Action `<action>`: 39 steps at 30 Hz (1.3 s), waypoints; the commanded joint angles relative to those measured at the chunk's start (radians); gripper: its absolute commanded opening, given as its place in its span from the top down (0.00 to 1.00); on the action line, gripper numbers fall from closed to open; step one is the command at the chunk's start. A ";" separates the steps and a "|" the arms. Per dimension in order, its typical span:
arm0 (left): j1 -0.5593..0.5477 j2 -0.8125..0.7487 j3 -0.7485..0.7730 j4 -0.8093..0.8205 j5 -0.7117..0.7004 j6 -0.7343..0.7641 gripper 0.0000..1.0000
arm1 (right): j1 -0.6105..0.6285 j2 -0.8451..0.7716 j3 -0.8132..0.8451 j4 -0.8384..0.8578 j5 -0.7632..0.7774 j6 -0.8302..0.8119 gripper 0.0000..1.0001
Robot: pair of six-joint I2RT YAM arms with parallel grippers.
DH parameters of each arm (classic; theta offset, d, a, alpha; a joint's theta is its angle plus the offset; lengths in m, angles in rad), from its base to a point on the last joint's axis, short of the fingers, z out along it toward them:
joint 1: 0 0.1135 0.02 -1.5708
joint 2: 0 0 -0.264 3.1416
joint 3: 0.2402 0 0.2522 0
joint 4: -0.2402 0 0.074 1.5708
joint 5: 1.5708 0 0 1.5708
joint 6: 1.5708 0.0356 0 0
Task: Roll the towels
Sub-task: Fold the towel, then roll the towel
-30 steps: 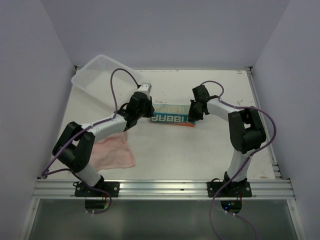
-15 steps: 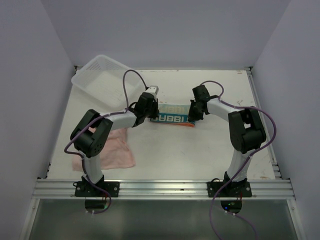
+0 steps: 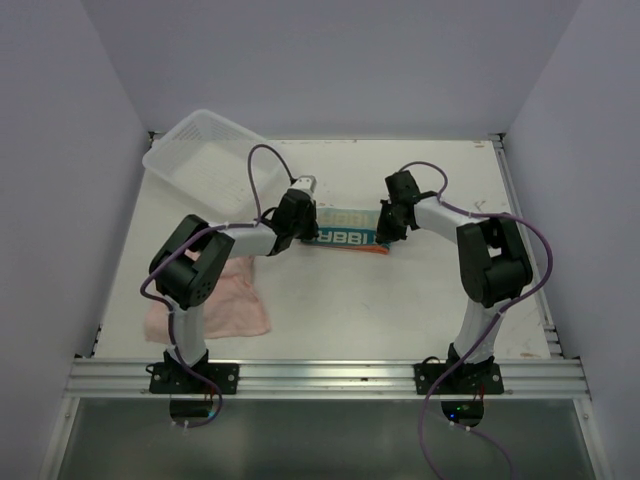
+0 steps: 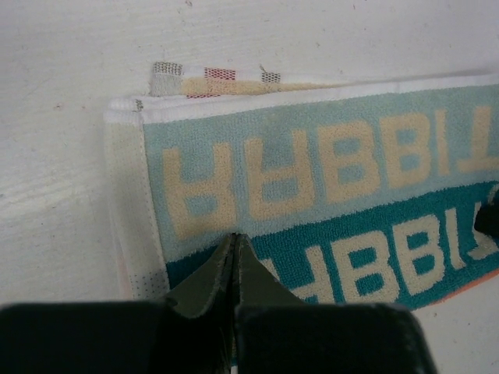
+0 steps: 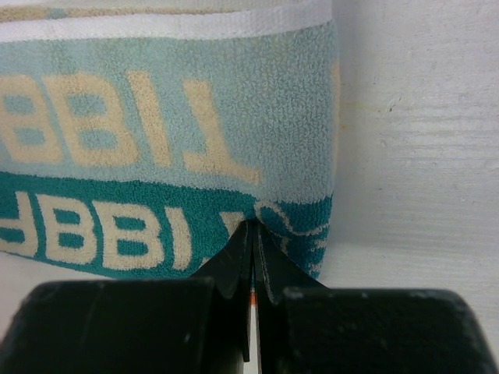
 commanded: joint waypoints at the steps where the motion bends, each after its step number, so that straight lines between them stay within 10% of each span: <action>1: -0.002 -0.004 -0.028 0.007 -0.041 -0.033 1.00 | 0.002 0.004 -0.048 -0.033 -0.022 -0.023 1.00; 21: -0.080 -0.430 -0.489 -0.038 -0.108 -0.237 1.00 | 0.209 -0.149 -0.266 0.004 -0.036 -0.026 1.00; 29: -0.093 -0.676 -0.450 -0.177 -0.194 -0.196 0.99 | 0.234 -0.275 -0.270 -0.039 -0.112 -0.037 0.91; 39: -0.102 -0.607 -0.142 -0.343 -0.191 -0.088 0.55 | 0.234 -0.408 -0.195 -0.081 -0.019 0.040 0.68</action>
